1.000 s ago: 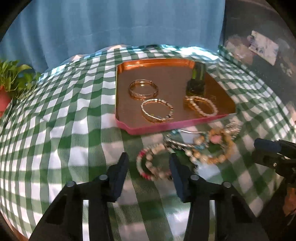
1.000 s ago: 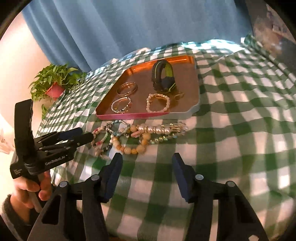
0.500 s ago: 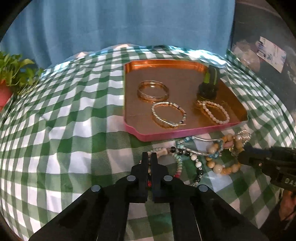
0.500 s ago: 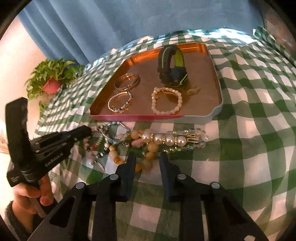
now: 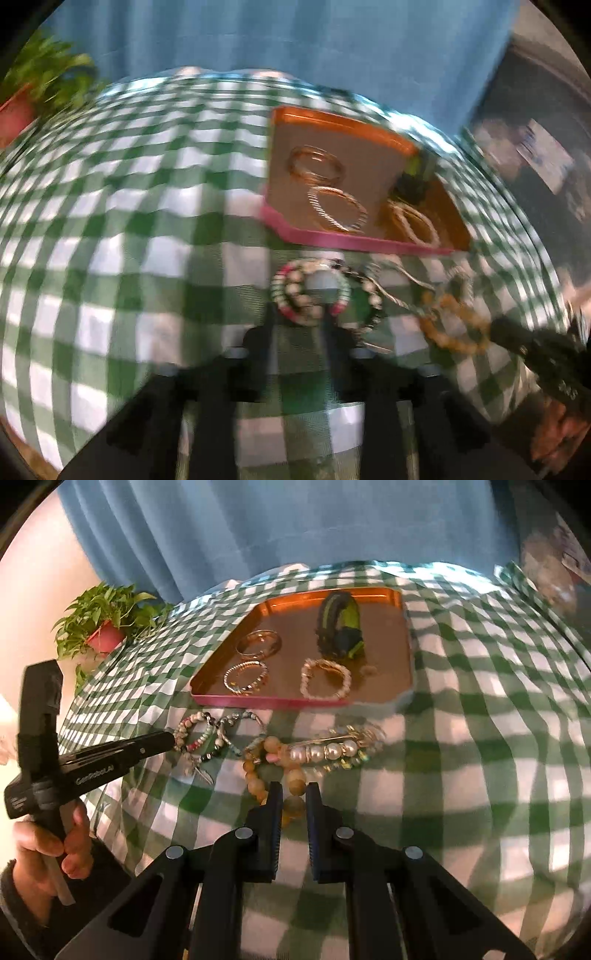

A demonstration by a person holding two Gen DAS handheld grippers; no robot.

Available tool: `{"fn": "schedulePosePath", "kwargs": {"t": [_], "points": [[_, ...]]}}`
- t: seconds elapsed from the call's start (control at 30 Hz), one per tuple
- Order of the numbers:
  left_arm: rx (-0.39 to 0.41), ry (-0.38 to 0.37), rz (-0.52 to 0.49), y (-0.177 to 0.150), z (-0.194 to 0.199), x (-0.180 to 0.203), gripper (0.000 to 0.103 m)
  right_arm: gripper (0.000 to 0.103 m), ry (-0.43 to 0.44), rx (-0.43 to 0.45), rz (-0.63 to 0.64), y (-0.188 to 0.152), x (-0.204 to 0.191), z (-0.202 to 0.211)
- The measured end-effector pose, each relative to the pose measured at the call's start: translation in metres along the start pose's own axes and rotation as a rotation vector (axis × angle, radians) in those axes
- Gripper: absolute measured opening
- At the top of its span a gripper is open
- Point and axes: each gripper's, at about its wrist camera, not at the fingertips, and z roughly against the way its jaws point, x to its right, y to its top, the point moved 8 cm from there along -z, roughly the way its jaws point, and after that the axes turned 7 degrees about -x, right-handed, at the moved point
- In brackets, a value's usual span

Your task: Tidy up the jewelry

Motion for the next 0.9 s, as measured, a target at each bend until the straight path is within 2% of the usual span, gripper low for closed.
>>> {"fn": "schedulePosePath", "kwargs": {"t": [0.03,0.13,0.2,0.27,0.3,0.33,0.4,0.5,0.67,0.77,0.8,0.87,0.9], "points": [[0.019,-0.025,0.024,-0.001,0.005,-0.001,0.065,0.0,0.0,0.003,-0.007,-0.001,0.002,0.003],[0.003,-0.062,0.027,-0.007,0.007,0.003,0.065,0.0,0.006,0.023,-0.029,-0.006,0.006,0.015],[-0.024,-0.096,0.024,-0.012,0.004,0.01,0.065,0.001,-0.031,0.015,-0.01,-0.009,0.009,0.015],[-0.043,-0.091,0.008,-0.014,0.0,0.017,0.064,0.004,-0.036,-0.014,0.001,-0.012,0.009,0.006],[-0.048,-0.089,0.003,-0.014,-0.003,0.021,0.058,0.006,-0.039,-0.026,-0.004,-0.014,0.01,0.002],[-0.062,-0.097,0.007,-0.014,-0.006,0.024,0.046,0.009,-0.028,-0.027,-0.003,-0.014,0.009,0.0],[-0.09,-0.142,0.026,-0.013,-0.014,0.032,0.039,0.009,-0.035,-0.01,0.021,-0.012,0.005,-0.002],[-0.083,-0.112,0.019,-0.008,-0.017,0.035,0.039,0.013,-0.06,-0.002,0.057,-0.008,-0.002,-0.008],[-0.073,-0.132,0.072,0.003,-0.022,0.031,0.042,0.021,-0.11,-0.027,0.095,-0.004,0.0,-0.026],[-0.061,-0.08,0.031,0.008,-0.026,0.036,0.042,0.025,-0.161,-0.011,0.147,-0.003,-0.002,-0.031],[-0.054,-0.049,0.0,0.008,-0.027,0.039,0.04,0.028,-0.172,-0.006,0.168,-0.003,-0.003,-0.032],[-0.021,0.014,-0.044,0.008,-0.026,0.039,0.014,0.029,-0.204,0.015,0.216,-0.004,-0.008,-0.034],[-0.03,0.01,-0.029,0.008,-0.027,0.035,0.007,0.027,-0.206,0.023,0.219,-0.003,-0.008,-0.034]]}}
